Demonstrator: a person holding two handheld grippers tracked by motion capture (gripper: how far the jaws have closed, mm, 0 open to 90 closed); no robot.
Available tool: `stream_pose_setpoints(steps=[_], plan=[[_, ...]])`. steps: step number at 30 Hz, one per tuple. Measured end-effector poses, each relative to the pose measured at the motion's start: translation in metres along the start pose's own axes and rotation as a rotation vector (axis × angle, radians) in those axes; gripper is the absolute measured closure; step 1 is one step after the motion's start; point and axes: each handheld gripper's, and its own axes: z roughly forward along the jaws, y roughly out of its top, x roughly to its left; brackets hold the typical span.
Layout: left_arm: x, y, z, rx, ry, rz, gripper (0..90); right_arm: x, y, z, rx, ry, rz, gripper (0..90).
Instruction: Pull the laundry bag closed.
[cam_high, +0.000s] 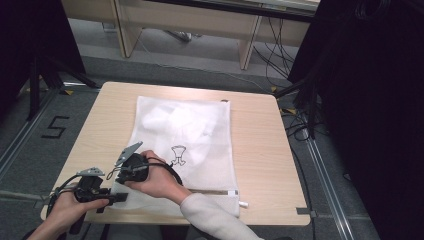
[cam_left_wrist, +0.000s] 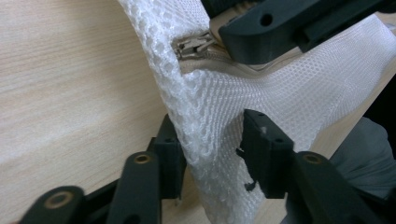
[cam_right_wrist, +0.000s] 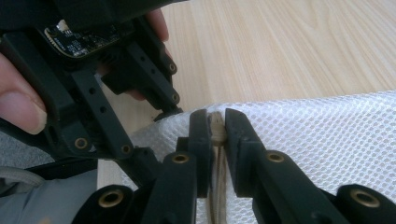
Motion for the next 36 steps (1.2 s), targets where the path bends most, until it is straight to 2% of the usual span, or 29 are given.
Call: stream_pose_setpoints(steps=[2, 4, 5, 6, 7, 8, 9, 11, 13, 14, 16, 18, 20, 22, 23, 29, 30, 32, 33, 36], plan=[[-0.001, 0.0, 0.001, -0.012, 0.005, 0.001, 64.1, 0.001, 0.0, 0.0, -0.007, 0.013, 0.014, 82.4], [0.0, 0.001, -0.001, 0.002, 0.001, 0.0, 74.2, 0.001, -0.001, 0.0, -0.009, 0.016, 0.012, 82.4], [0.0, 0.001, -0.001, 0.002, 0.001, 0.0, 77.7, -0.001, -0.002, -0.001, -0.002, 0.0, -0.014, 82.4], [0.0, 0.001, -0.002, -0.014, -0.017, -0.022, 81.4, 0.0, -0.003, -0.001, -0.007, 0.008, 0.002, 82.4], [0.0, 0.001, -0.002, -0.014, -0.017, -0.022, 82.5, 0.0, -0.003, -0.001, -0.007, 0.008, 0.002, 82.4], [-0.001, 0.002, -0.003, -0.017, -0.01, -0.025, 82.5, 0.001, -0.004, -0.001, -0.013, 0.022, 0.026, 82.4], [-0.002, 0.002, -0.003, -0.004, -0.007, -0.02, 84.0, 0.0, -0.006, -0.002, -0.022, 0.02, 0.01, 82.4], [-0.004, 0.002, -0.002, -0.022, -0.005, -0.027, 84.8, 0.0, -0.008, -0.003, -0.017, 0.012, -0.001, 82.4], [-0.005, 0.003, -0.003, -0.005, -0.006, -0.027, 85.1, 0.0, -0.009, -0.004, -0.019, 0.003, -0.001, 82.4], [-0.005, 0.004, -0.003, 0.005, -0.02, -0.039, 85.2, 0.0, -0.013, -0.005, -0.021, 0.012, 0.002, 82.4], [-0.005, 0.004, -0.004, 0.005, -0.023, -0.043, 85.4, 0.001, -0.015, -0.005, -0.024, 0.015, 0.007, 82.4], [-0.006, 0.003, -0.003, -0.016, -0.023, -0.057, 85.5, 0.001, -0.017, -0.007, -0.021, 0.014, 0.012, 82.5], [-0.004, 0.004, -0.005, 0.002, -0.04, -0.07, 85.5, 0.001, -0.019, -0.007, -0.012, 0.002, 0.011, 82.5], [-0.004, 0.004, -0.005, 0.0, -0.044, -0.086, 85.6, 0.002, -0.02, -0.007, -0.023, 0.016, 0.019, 82.5], [-0.004, 0.004, -0.006, 0.0, -0.046, -0.09, 85.7, 0.001, -0.02, -0.007, -0.023, 0.014, 0.005, 82.5], [-0.003, 0.004, -0.006, 0.001, -0.051, -0.094, 85.7, -0.001, -0.021, -0.008, -0.004, 0.002, -0.007, 82.5], [-0.003, 0.004, -0.006, 0.002, -0.051, -0.096, 85.8, 0.001, -0.022, -0.008, 0.004, 0.005, 0.016, 82.6], [-0.003, 0.004, -0.006, -0.004, -0.054, -0.102, 85.8, 0.001, -0.022, -0.008, 0.008, 0.005, 0.004, 82.6], [-0.003, 0.004, -0.006, -0.006, -0.055, -0.104, 85.8, 0.002, -0.023, -0.008, 0.002, 0.022, 0.02, 82.6], [-0.003, 0.003, -0.006, -0.007, -0.056, -0.109, 85.8, 0.0, -0.023, -0.008, 0.003, 0.019, 0.004, 82.6]])
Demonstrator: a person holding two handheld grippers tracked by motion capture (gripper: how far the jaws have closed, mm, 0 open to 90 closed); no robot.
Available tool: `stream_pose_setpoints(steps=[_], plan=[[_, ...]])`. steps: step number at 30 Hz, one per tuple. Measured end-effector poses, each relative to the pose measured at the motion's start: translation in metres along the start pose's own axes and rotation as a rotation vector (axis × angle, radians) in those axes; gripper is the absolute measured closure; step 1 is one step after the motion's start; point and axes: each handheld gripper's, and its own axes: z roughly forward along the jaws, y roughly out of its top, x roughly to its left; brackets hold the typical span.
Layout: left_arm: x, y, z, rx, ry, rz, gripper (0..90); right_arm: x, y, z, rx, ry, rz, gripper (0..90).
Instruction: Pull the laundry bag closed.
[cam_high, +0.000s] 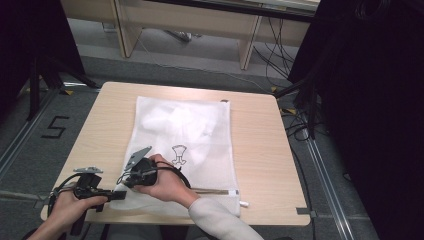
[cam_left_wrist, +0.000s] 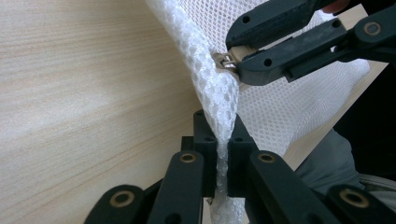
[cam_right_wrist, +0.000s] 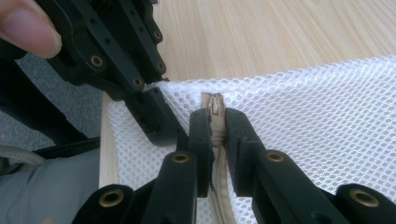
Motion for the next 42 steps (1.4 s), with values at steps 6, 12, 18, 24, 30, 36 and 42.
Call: stream_pose_setpoints(steps=[6, 12, 18, 24, 30, 36, 42], plan=[[0.0, 0.0, 0.0, 0.003, -0.002, -0.004, 85.9, 0.0, -0.002, -0.001, 0.026, -0.003, 0.005, 82.7], [0.001, 0.0, 0.0, 0.002, -0.003, -0.013, 85.9, -0.001, -0.006, 0.0, 0.048, 0.004, -0.01, 82.8], [0.001, 0.0, -0.001, 0.002, -0.016, -0.021, 85.9, -0.001, -0.007, 0.001, 0.061, -0.001, -0.005, 82.8], [0.001, 0.0, -0.001, -0.002, -0.013, -0.023, 85.9, -0.002, -0.011, 0.001, 0.085, 0.005, 0.001, 82.7], [0.001, 0.001, -0.002, -0.007, -0.018, -0.022, 85.9, -0.003, -0.016, 0.001, 0.102, 0.013, 0.013, 82.8], [0.0, 0.001, -0.003, -0.014, -0.021, -0.016, 85.9, -0.002, -0.018, 0.002, 0.107, 0.012, 0.016, 82.8], [-0.002, 0.002, -0.004, -0.033, -0.026, -0.015, 85.8, -0.001, -0.02, 0.001, 0.109, 0.011, 0.02, 82.8]])
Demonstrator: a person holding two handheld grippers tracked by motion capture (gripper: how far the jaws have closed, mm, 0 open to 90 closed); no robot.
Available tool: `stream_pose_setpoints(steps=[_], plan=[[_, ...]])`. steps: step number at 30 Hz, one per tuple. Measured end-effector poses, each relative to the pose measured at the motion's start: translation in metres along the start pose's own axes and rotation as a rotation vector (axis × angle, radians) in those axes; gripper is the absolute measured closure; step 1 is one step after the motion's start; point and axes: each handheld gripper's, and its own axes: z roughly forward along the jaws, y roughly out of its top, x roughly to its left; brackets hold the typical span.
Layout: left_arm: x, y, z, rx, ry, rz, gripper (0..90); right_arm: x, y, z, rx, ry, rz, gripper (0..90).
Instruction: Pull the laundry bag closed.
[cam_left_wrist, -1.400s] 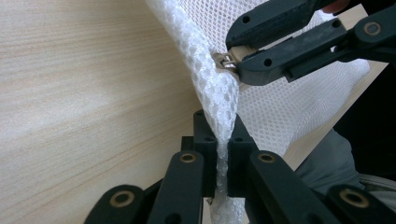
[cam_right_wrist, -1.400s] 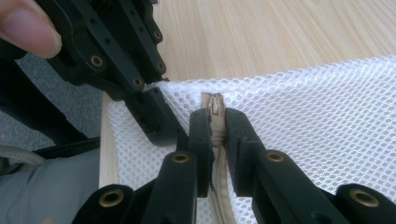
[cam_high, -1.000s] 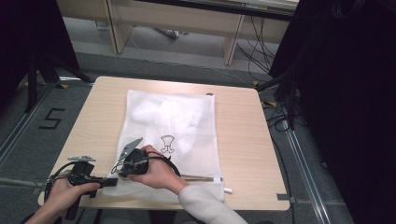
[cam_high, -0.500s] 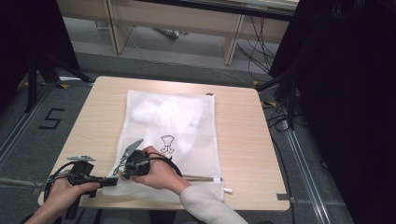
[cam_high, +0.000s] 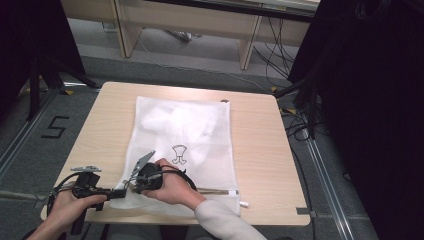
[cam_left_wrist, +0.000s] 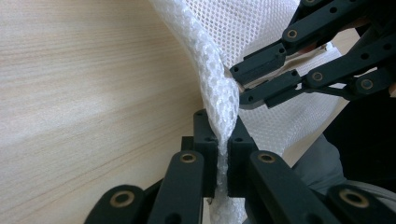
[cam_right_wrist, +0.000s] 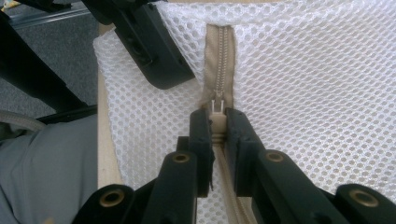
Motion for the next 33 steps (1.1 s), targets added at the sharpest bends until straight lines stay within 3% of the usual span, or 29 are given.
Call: stream_pose_setpoints(steps=[1, 2, 6, 8, 9, 11, 12, 15, 16, 22, 23, 26, 33], plan=[[-0.001, 0.0, -0.001, -0.009, 0.003, -0.005, 85.8, 0.0, -0.001, 0.0, 0.001, 0.008, 0.001, 82.8], [0.002, 0.001, -0.004, 0.026, -0.001, 0.028, 85.8, -0.001, -0.002, 0.0, 0.006, -0.003, -0.008, 82.8], [0.0, 0.001, -0.002, 0.009, -0.005, 0.013, 85.8, -0.001, -0.005, 0.001, 0.009, -0.002, -0.004, 82.7], [0.001, 0.001, -0.003, 0.026, -0.004, 0.032, 85.8, -0.002, -0.007, 0.001, 0.012, -0.003, -0.006, 82.8], [-0.001, 0.001, -0.002, -0.001, -0.005, 0.003, 85.8, -0.001, -0.008, 0.001, 0.019, -0.005, -0.003, 82.8], [-0.001, 0.001, -0.002, -0.009, -0.004, 0.002, 85.8, -0.001, -0.009, 0.001, 0.017, 0.001, -0.001, 82.8], [0.001, 0.002, -0.005, 0.011, 0.0, 0.026, 85.8, -0.004, -0.012, 0.0, 0.024, -0.008, -0.003, 82.8], [0.001, 0.001, -0.004, 0.002, 0.003, 0.025, 85.8, -0.005, -0.015, -0.001, 0.023, -0.007, 0.006, 82.7], [-0.001, 0.001, -0.002, -0.007, -0.002, 0.006, 85.8, -0.005, -0.016, -0.002, 0.024, -0.004, 0.012, 82.8], [-0.001, 0.001, -0.003, -0.011, 0.003, 0.009, 85.8, -0.006, -0.018, -0.005, 0.026, -0.012, 0.006, 82.7], [0.001, 0.002, -0.005, 0.008, 0.004, 0.031, 85.8, -0.006, -0.019, -0.006, 0.029, -0.014, 0.01, 82.8], [0.0, 0.002, -0.005, -0.006, 0.0, 0.016, 85.8, -0.006, -0.022, -0.009, 0.036, -0.011, 0.025, 82.8], [0.001, 0.002, -0.005, 0.0, 0.008, 0.028, 85.7, -0.007, -0.026, -0.012, 0.043, -0.018, 0.021, 82.8]])
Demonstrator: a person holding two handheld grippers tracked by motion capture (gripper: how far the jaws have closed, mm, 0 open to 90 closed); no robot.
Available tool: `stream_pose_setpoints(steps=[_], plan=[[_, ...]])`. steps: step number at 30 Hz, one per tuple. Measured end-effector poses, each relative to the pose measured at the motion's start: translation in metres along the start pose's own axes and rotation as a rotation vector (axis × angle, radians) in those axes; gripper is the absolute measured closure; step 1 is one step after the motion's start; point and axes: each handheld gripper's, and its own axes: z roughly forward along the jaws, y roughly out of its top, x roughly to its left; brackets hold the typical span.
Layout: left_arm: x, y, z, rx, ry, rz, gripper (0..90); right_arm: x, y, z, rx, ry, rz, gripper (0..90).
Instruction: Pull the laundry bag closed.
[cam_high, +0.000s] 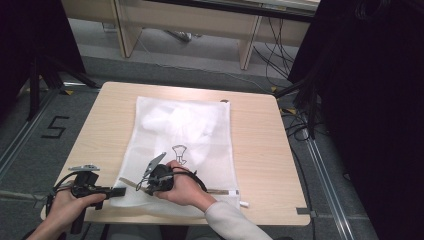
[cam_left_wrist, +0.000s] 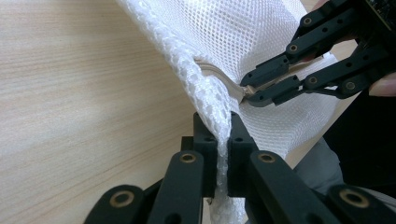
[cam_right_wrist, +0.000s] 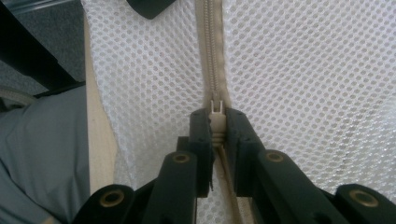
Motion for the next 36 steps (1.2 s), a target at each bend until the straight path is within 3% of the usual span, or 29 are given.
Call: stream_pose_setpoints(steps=[6, 7, 10, 13, 15, 21, 23, 24, 25, 26, 36], plan=[[0.0, 0.0, 0.0, 0.0, 0.002, 0.001, 85.7, 0.0, -0.001, -0.003, -0.006, 0.002, 0.005, 82.8], [-0.002, 0.0, 0.001, -0.022, 0.005, -0.017, 85.8, 0.001, -0.002, -0.004, 0.0, 0.001, 0.007, 82.8], [-0.001, -0.001, 0.002, -0.037, 0.022, -0.02, 85.7, -0.001, -0.005, -0.005, 0.013, -0.011, 0.002, 82.8], [-0.001, 0.0, 0.002, -0.019, 0.01, -0.017, 85.7, -0.003, -0.01, -0.006, 0.015, -0.007, 0.008, 82.8], [0.001, 0.0, 0.0, 0.01, 0.012, 0.012, 85.7, -0.003, -0.011, -0.007, 0.015, -0.009, 0.008, 82.8], [0.001, 0.0, 0.001, -0.017, 0.016, -0.022, 85.7, -0.004, -0.014, -0.011, 0.042, -0.022, 0.008, 82.8], [0.0, -0.001, 0.002, -0.029, 0.028, -0.024, 85.7, -0.006, -0.017, -0.012, 0.038, -0.021, 0.007, 82.8], [0.001, 0.0, 0.001, -0.001, 0.024, 0.003, 85.7, -0.006, -0.019, -0.014, 0.042, -0.021, 0.013, 82.8], [0.001, 0.0, 0.001, 0.005, 0.018, 0.004, 85.7, -0.006, -0.019, -0.014, 0.042, -0.021, 0.013, 82.8], [-0.001, 0.0, 0.002, -0.017, 0.02, -0.016, 85.7, -0.007, -0.02, -0.014, 0.041, -0.02, 0.012, 82.7], [0.0, -0.001, 0.002, -0.029, 0.037, -0.022, 85.7, -0.009, -0.025, -0.018, 0.047, -0.024, 0.026, 82.7]])
